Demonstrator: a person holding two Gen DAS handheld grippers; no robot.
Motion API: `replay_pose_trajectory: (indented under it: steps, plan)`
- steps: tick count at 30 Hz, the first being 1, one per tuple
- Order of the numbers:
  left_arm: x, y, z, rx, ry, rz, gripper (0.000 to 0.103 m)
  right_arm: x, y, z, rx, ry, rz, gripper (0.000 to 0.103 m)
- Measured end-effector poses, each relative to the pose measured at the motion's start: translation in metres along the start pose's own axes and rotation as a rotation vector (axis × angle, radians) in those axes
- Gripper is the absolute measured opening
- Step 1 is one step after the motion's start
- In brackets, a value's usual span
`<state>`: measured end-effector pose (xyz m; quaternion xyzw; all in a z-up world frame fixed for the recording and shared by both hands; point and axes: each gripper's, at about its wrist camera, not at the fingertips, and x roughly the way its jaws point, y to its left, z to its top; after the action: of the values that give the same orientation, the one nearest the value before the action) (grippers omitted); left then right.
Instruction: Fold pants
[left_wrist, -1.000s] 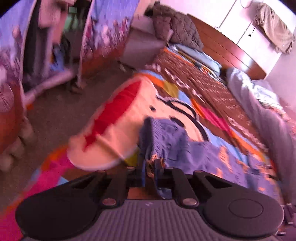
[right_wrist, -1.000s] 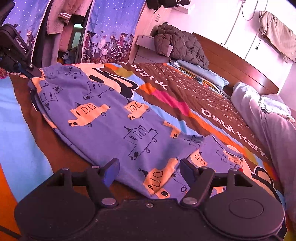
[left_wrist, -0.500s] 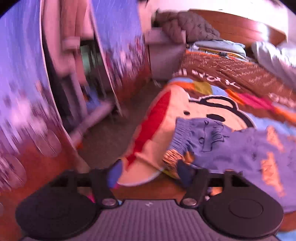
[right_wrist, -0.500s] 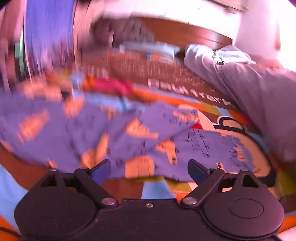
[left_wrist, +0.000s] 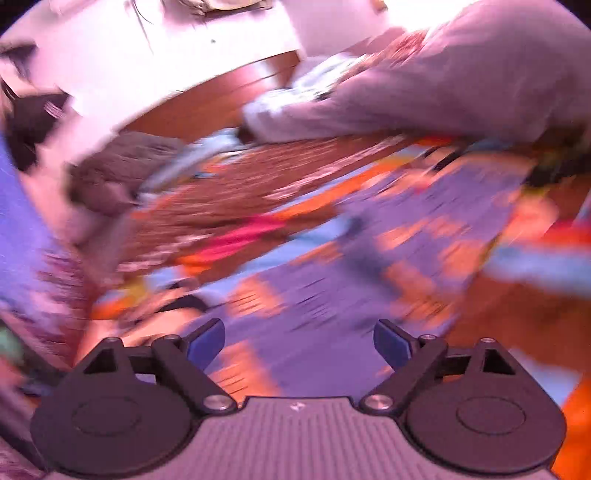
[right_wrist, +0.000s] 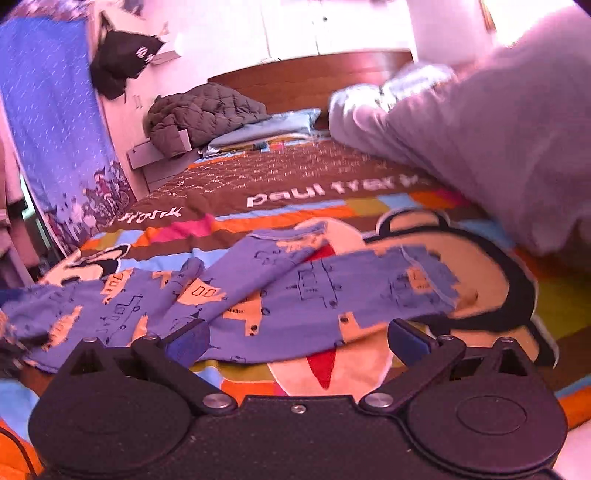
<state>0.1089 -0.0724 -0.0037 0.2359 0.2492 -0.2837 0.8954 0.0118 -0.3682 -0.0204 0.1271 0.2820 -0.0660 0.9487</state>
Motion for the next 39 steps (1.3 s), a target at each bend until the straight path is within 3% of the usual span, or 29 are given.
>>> replay_pose_trajectory:
  steps: [2, 4, 6, 10, 15, 20, 27, 29, 31, 35, 39]
  plan:
    - [0.013, -0.002, 0.017, -0.131, -0.01, -0.164, 0.084, 0.002, -0.01, 0.0, 0.046, 0.013, 0.02, 0.102]
    - [0.035, -0.006, 0.031, -0.227, 0.031, -0.286, 0.066, 0.001, -0.02, 0.0, 0.08, 0.01, 0.044, 0.102]
    - [0.051, -0.014, 0.039, -0.245, 0.075, -0.3, 0.045, -0.001, -0.03, -0.001, 0.124, 0.0, 0.064, 0.102]
    - [0.083, -0.02, 0.04, -0.319, 0.148, -0.342, 0.044, 0.003, -0.054, -0.01, 0.3, 0.03, 0.143, 0.102]
    - [0.105, -0.004, 0.028, -0.422, 0.188, -0.281, 0.045, 0.006, -0.067, -0.011, 0.393, 0.038, 0.246, 0.101]
    - [0.106, 0.013, 0.001, -0.56, 0.137, -0.366, 0.046, 0.01, -0.054, -0.008, 0.328, 0.073, 0.249, 0.098]
    - [0.116, 0.045, -0.024, -0.797, 0.097, -0.575, 0.044, 0.022, -0.041, 0.005, 0.193, 0.181, 0.287, 0.084]
    - [0.12, 0.05, -0.03, -0.851, 0.104, -0.586, 0.036, 0.03, -0.033, 0.022, 0.11, 0.215, 0.276, 0.078]
    - [0.123, 0.052, -0.032, -0.868, 0.127, -0.56, 0.022, 0.044, -0.022, 0.045, 0.045, 0.237, 0.262, 0.074]
    - [0.127, 0.053, -0.033, -0.874, 0.135, -0.561, 0.018, 0.094, 0.007, 0.095, -0.027, 0.306, 0.226, 0.051]
    - [0.13, 0.051, -0.031, -0.865, 0.135, -0.583, 0.018, 0.158, 0.049, 0.134, -0.127, 0.385, 0.153, 0.05]
